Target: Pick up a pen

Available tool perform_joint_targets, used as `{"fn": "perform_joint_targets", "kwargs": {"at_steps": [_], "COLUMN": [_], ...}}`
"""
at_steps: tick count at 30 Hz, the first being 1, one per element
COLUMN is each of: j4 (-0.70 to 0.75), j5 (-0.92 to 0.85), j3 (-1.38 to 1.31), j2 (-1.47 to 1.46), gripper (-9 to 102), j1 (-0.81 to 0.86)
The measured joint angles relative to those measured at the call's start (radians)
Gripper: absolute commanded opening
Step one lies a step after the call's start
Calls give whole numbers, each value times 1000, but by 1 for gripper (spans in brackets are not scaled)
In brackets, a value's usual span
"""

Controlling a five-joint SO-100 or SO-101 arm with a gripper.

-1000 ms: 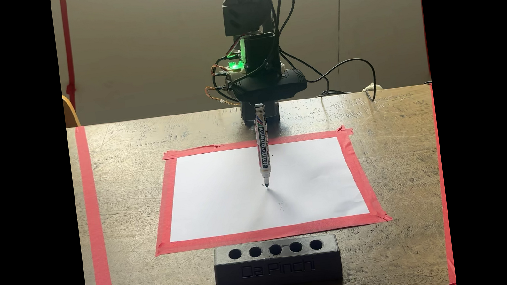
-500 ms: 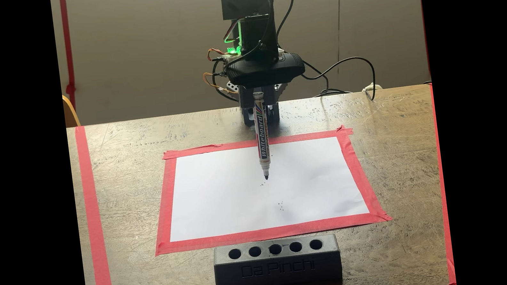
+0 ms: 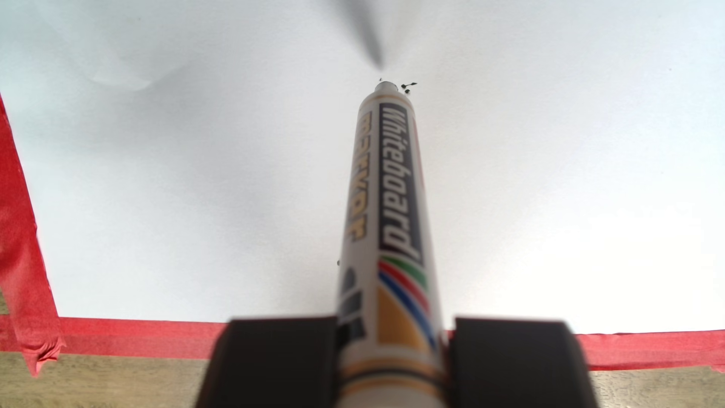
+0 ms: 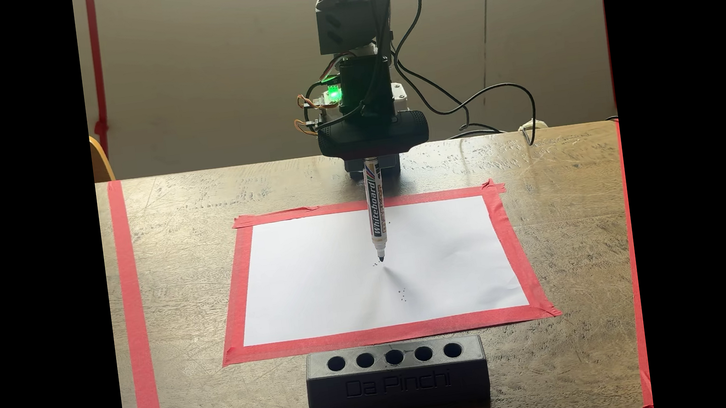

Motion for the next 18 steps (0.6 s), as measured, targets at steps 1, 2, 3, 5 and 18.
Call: {"fn": "perform_joint_targets", "kwargs": {"at_steps": [1,2,3,5,18], "j4": [0,0,0,11,92], "j5": [0,0,0,0,0], "j3": [-14,-25,-41,-71,-86], "j2": [-2,-2,-2,0,0], "gripper": [-1,-1,-1,-1,-1], "j1": [-2,-2,-2,-2,-5]}}
